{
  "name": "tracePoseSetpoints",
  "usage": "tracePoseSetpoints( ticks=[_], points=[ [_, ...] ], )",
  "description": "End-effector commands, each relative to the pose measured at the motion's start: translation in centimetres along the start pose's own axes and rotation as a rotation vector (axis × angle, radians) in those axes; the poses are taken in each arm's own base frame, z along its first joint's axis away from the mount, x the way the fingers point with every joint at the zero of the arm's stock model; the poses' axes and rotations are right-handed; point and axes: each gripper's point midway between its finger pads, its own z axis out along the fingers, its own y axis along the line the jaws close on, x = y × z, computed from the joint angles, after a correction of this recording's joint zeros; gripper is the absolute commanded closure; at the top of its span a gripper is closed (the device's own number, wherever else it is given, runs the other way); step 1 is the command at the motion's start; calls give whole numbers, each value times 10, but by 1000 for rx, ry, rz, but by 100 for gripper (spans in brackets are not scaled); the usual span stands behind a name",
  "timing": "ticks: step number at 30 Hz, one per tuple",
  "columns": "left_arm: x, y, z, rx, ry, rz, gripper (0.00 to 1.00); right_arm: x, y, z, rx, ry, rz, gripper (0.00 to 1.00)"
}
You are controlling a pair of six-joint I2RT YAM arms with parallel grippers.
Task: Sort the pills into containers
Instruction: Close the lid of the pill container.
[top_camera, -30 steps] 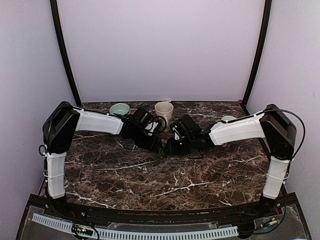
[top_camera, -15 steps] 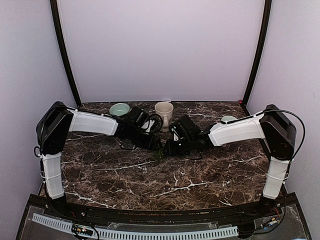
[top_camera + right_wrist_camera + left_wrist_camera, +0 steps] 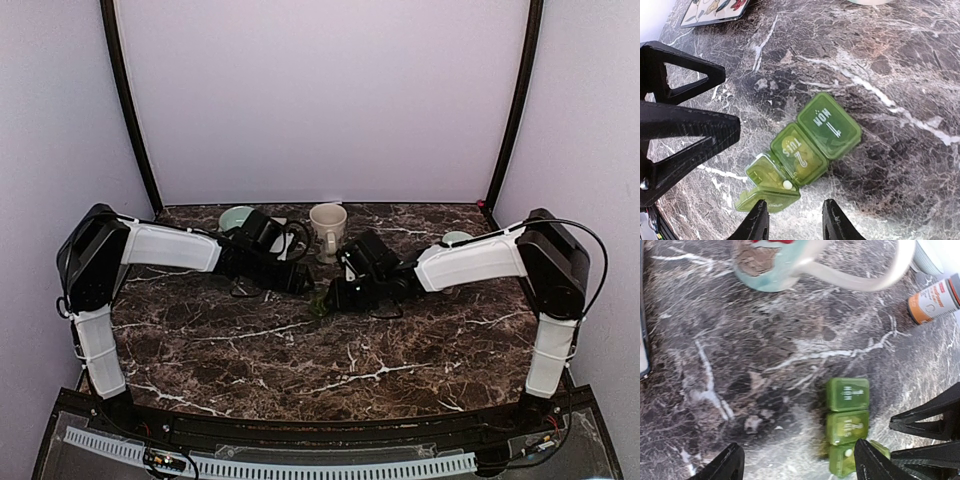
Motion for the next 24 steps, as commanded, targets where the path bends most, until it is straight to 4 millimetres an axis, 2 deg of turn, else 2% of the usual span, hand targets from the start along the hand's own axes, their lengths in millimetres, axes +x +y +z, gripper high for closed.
tracePoseSetpoints(
  ticks=[1, 13, 24],
  points=[
    [-7, 4, -13, -11, -46, -14, 22, -10, 13, 6, -20, -29, -8, 62],
    [14, 14, -2, -20, -4, -32, 27, -9, 13, 17, 7, 2, -21, 62],
    [29, 8, 1, 39, 31, -54, 35, -1, 13, 23, 29, 34, -22, 62]
  ],
)
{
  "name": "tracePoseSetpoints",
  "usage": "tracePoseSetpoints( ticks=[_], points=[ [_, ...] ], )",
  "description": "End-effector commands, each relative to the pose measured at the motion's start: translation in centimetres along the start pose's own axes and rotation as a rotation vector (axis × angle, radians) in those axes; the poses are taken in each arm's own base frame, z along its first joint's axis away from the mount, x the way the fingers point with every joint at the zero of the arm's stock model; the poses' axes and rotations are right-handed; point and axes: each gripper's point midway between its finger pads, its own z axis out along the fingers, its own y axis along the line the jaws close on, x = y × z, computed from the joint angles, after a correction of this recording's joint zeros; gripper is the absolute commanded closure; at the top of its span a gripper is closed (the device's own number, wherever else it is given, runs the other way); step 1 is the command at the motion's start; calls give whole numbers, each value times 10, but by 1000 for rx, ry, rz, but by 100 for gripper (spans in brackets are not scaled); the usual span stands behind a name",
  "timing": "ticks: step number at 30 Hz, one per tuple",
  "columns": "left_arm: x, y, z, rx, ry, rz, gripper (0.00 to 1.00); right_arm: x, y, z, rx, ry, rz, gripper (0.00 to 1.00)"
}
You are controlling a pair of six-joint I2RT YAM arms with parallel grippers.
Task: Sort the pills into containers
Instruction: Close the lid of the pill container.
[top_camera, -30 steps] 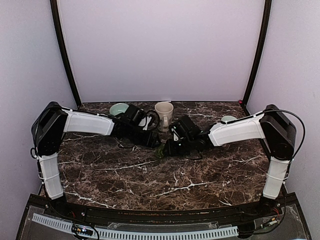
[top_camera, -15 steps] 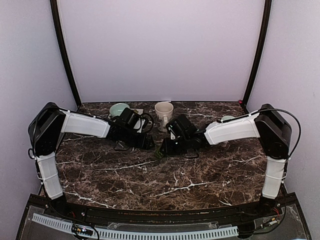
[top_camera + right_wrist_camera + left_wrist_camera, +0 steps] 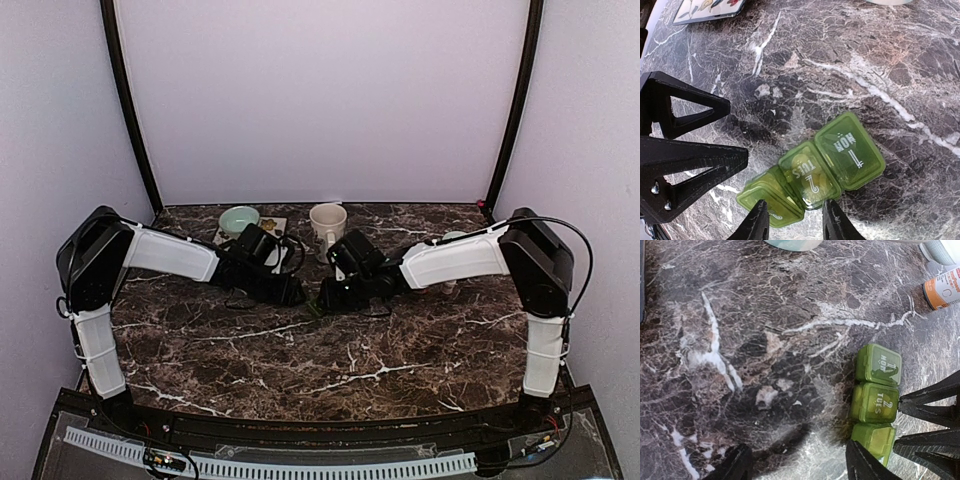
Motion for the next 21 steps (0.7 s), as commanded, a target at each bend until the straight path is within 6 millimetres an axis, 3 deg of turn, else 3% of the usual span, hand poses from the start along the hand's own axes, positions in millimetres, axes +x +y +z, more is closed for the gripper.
tracePoseSetpoints(
  ticks=[1, 21],
  points=[
    [-2, -10, -7, 56, -11, -10, 36, 3, 4, 3, 14, 9, -12, 62],
    [15, -21, 2, 109, 46, -3, 42, 5, 4, 0, 32, 13, 13, 62]
  ],
)
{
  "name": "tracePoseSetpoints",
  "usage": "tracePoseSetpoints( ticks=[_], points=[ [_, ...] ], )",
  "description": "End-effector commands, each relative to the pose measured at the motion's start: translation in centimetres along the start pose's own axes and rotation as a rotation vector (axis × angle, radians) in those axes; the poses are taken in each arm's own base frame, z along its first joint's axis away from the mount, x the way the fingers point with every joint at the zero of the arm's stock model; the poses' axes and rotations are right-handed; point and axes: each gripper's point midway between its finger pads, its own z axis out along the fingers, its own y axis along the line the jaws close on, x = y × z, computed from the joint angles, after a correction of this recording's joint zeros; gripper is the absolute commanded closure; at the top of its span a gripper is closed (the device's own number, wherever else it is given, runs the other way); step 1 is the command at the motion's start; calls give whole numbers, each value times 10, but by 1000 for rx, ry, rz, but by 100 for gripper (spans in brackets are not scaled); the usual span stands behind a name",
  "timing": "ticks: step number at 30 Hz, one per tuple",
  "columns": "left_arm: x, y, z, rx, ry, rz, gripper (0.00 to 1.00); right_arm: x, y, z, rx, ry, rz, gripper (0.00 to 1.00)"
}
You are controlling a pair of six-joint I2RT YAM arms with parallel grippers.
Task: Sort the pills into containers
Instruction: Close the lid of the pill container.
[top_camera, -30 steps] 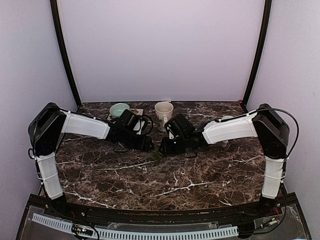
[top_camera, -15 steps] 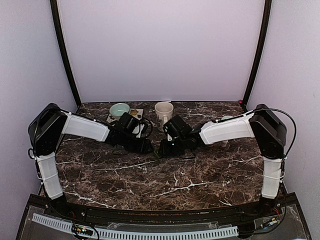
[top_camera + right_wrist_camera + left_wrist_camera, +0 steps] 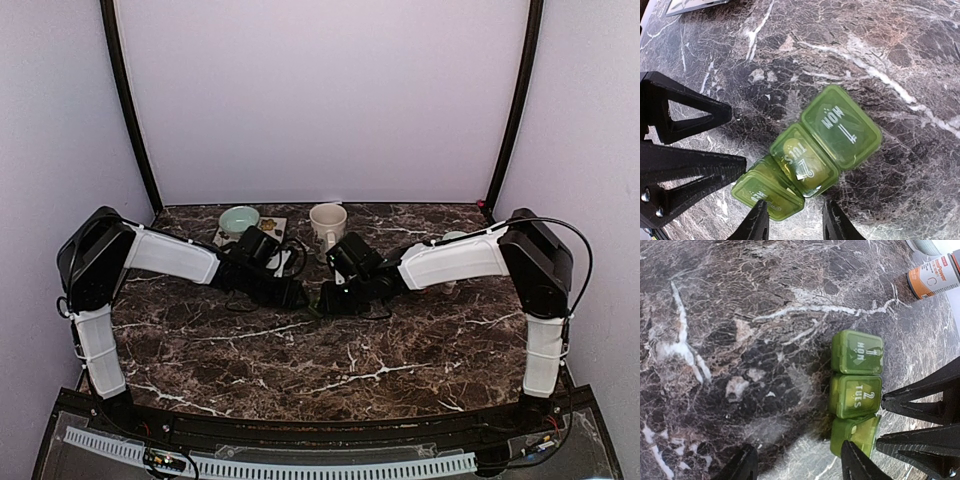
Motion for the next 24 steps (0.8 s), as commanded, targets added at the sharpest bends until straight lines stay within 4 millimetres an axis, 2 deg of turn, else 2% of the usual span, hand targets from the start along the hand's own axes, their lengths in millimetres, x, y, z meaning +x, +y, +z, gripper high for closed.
tracePoseSetpoints(
  ticks=[1, 13, 24],
  points=[
    [7, -6, 1, 23, 17, 4, 42, -5, 7, 0, -5, -19, 12, 62],
    [16, -9, 1, 23, 31, 1, 44, -1, 9, 0, -31, -15, 42, 62],
    [22, -8, -1, 18, 34, -7, 45, 8, 8, 11, -62, 13, 79, 61]
  ],
)
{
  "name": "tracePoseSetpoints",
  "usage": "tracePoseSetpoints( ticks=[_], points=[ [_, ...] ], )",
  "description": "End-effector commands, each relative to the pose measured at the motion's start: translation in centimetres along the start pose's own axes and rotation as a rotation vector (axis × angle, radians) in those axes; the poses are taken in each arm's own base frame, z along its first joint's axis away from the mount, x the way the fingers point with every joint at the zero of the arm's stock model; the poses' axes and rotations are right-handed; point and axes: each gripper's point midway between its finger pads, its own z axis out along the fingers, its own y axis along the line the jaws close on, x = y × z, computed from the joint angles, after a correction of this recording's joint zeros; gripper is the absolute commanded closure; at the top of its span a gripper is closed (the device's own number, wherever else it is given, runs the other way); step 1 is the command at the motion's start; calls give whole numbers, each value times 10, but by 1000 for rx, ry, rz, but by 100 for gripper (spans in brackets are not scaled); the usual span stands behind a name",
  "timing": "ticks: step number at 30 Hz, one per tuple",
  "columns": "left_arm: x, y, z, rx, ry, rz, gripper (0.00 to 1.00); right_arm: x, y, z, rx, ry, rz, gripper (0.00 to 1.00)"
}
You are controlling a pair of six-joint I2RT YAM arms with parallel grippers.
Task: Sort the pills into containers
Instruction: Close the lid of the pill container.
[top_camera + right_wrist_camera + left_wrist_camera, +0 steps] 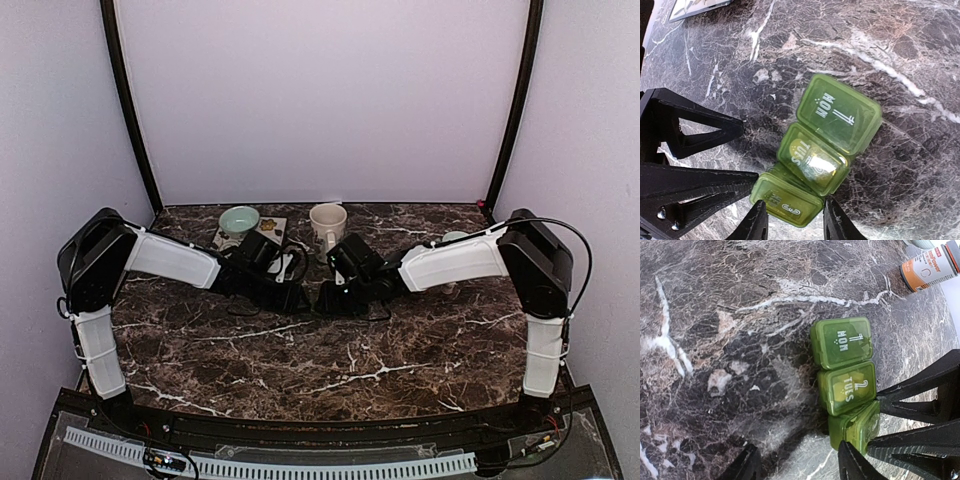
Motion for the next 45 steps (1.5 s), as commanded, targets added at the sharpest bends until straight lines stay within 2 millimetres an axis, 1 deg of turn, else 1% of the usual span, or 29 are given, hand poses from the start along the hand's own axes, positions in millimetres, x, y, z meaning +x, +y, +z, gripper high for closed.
tracePoseSetpoints(
  ticks=[1, 8, 13, 22, 29, 39, 45],
  points=[
    [12, -2, -6, -7, 22, -8, 45, 7, 2, 11, -28, 13, 21, 61],
    [-3, -2, -19, -39, -40, -7, 43, 8, -2, 15, -26, 19, 39, 61],
    [-6, 0, -22, -56, -58, -12, 42, 7, -6, 15, -23, 18, 55, 61],
    [-1, 9, -16, -79, -50, -14, 42, 6, -9, 15, -42, 16, 84, 61],
    [1, 9, -5, -64, -27, -12, 41, 3, -11, 17, -61, 21, 112, 61],
    [7, 9, 10, -43, 10, -13, 41, 6, -15, 23, -72, 42, 138, 61],
    [9, 18, 12, -80, 13, -13, 41, 5, -17, 24, -79, 42, 152, 61]
  ],
)
